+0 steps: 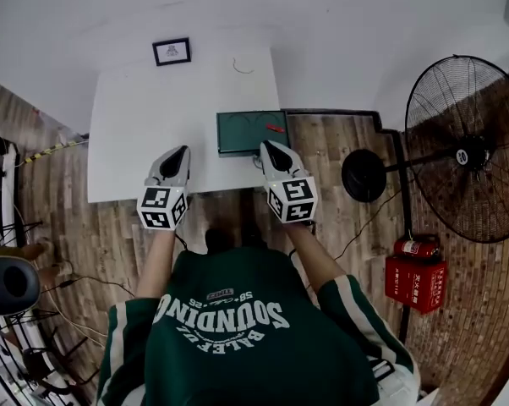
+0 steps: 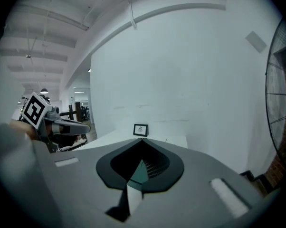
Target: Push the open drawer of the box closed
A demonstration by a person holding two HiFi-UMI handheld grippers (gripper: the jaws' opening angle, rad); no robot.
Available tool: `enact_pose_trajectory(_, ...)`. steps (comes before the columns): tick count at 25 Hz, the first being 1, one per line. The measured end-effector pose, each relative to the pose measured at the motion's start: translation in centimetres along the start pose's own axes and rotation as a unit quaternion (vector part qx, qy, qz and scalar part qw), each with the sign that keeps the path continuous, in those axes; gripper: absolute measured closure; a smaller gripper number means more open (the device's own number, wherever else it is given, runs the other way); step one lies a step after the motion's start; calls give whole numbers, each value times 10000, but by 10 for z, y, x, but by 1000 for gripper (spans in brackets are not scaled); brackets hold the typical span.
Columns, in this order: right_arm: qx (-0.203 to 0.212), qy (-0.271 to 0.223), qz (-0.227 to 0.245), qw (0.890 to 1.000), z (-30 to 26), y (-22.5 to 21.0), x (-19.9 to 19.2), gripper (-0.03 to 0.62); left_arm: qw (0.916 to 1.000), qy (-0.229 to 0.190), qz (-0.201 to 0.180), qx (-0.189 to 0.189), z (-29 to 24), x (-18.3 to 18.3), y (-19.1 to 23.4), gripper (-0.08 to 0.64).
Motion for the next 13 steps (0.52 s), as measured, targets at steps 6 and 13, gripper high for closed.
enact_pose_trajectory(6, 60, 27, -11, 10000, 1, 6, -4, 591, 10000, 4, 9, 12, 3, -2, -1, 508)
enact_pose_trajectory(13, 137, 72, -15, 9999, -3, 2, -7, 591, 10000, 47, 40, 16, -5, -5, -5, 508)
Point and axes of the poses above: the fingertips, and each gripper's own axes: z backward along the fingers, y to its left, x out of its top, the point moved 5 cm from there along z, backward along the fingers, and after that the axes turned 7 degrees about z, right-handed, at the moved point
